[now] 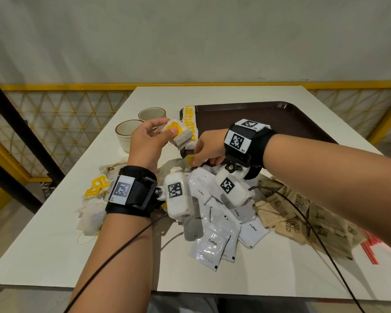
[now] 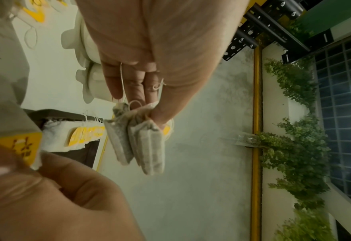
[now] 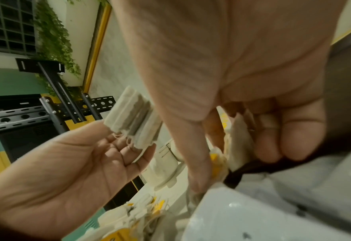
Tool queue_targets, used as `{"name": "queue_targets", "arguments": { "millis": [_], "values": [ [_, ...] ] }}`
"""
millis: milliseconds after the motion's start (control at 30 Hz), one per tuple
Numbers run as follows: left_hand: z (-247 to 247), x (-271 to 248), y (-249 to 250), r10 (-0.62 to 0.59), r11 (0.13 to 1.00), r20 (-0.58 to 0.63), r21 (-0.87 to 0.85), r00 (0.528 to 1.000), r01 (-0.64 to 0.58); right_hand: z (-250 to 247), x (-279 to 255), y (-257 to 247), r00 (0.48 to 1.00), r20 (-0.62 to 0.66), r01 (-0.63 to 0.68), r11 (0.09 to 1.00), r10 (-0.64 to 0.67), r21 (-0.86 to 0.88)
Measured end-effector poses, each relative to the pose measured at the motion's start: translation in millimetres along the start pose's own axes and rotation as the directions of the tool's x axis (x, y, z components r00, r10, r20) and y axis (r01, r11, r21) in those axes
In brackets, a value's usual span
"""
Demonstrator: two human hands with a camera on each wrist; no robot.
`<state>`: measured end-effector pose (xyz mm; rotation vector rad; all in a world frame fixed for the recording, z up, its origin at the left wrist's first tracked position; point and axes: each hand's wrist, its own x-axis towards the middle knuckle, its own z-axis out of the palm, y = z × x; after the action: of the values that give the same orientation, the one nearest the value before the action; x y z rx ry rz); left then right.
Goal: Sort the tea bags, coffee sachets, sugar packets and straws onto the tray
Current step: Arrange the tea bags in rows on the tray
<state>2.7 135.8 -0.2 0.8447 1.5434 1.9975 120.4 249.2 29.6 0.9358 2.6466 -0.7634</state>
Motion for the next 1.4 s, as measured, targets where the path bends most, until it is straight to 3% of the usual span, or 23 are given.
{"name": "queue_targets", "arguments": {
  "millis": [133,267,400,533,633,833,1000,1233,1400],
  "values": [
    [-1,0,0,0.011,1.000,-0.016,0.014,1.000,-0.011,-2,1,-1,1.000,-0.007,0.026,0.998,-0.027,-0.055],
    [-2,1,1,0.016,1.000,-0.033,0.023,0.999,-0.015,-6,3,0,0.999,0.016,0.052,0.998,-0.052,0.022],
    [-2,0,1,0.015,0.999,-0.038,0.029,0.999,-0.014,-13,3,0,0.991,-0.090,0.107,0.994,-0.104,0.029],
    [-2,0,1,0.025,0.998,-0.057,0.067,0.998,-0.021,-27,10,-6,0.949,-0.237,0.171,0.971,-0.208,-0.165],
    [-2,1,2,0.030,0.997,-0.063,0.070,0.998,-0.026,-37,14,-8,0.924,-0.291,0.191,0.959,-0.248,-0.210],
    [-2,2,1,0.019,0.999,-0.049,0.043,0.999,-0.017,-34,23,-11,0.960,-0.119,0.205,0.927,-0.253,-0.313],
    [-3,2,2,0.022,0.999,-0.055,0.041,0.998,-0.020,-22,28,-11,0.944,-0.147,0.228,0.905,-0.297,-0.360],
    [-3,0,3,0.032,0.998,-0.070,0.054,0.997,-0.028,-29,25,6,0.989,-0.103,0.080,0.971,-0.106,-0.224],
    [-3,-1,4,0.034,0.998,-0.078,0.063,0.996,-0.029,-15,31,12,0.981,-0.193,0.069,0.986,-0.038,0.154]
  ]
}}
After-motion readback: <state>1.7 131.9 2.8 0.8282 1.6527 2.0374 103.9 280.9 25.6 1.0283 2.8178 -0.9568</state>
